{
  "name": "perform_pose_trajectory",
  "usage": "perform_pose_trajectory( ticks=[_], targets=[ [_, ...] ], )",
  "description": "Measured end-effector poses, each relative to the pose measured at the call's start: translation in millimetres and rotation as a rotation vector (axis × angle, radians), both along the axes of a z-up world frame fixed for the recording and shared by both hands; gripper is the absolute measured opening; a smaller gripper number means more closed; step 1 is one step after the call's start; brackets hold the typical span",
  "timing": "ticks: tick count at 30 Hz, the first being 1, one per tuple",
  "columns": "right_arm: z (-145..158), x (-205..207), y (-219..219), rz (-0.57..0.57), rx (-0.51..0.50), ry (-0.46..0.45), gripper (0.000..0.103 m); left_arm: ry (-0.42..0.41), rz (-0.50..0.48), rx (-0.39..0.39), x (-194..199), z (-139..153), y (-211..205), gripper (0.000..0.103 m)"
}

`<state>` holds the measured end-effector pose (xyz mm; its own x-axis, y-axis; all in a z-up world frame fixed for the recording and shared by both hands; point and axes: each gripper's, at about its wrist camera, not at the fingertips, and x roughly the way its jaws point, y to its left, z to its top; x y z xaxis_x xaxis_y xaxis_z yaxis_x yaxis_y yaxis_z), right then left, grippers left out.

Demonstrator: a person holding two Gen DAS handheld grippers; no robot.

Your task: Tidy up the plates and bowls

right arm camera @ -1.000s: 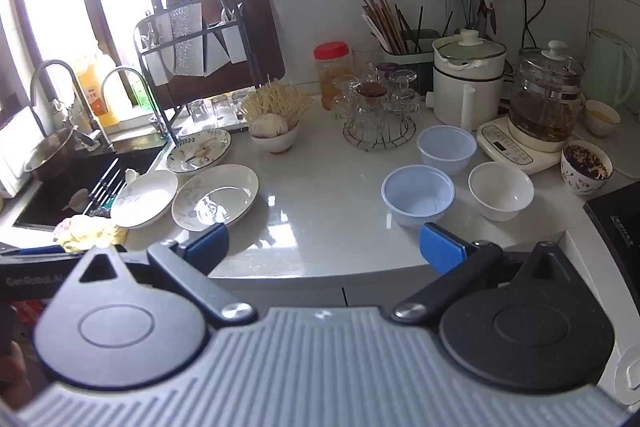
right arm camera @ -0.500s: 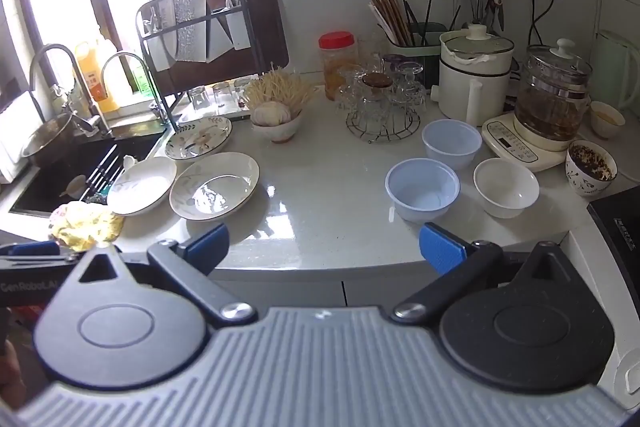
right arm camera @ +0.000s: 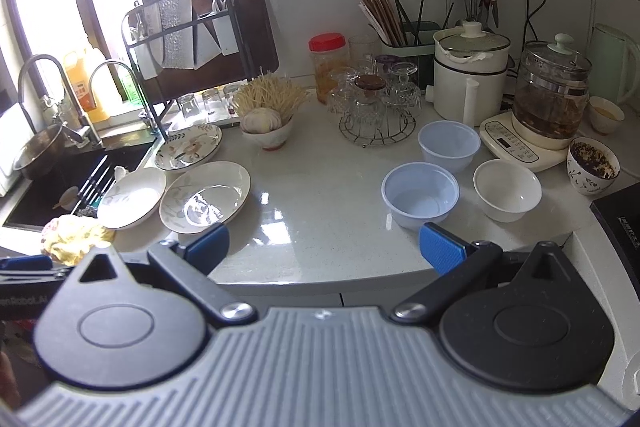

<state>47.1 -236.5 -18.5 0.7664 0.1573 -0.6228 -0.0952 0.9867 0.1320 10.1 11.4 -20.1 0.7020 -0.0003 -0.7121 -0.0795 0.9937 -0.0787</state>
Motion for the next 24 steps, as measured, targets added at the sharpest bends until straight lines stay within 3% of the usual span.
perform_pose_trajectory(
  ticks=[24],
  targets=[
    [3.2, -3.6, -9.4, -0.012, 0.014, 0.002, 0.103, 0.0, -0.005, 0.009, -2.6, -4.3, -1.1, 0.1]
  ],
)
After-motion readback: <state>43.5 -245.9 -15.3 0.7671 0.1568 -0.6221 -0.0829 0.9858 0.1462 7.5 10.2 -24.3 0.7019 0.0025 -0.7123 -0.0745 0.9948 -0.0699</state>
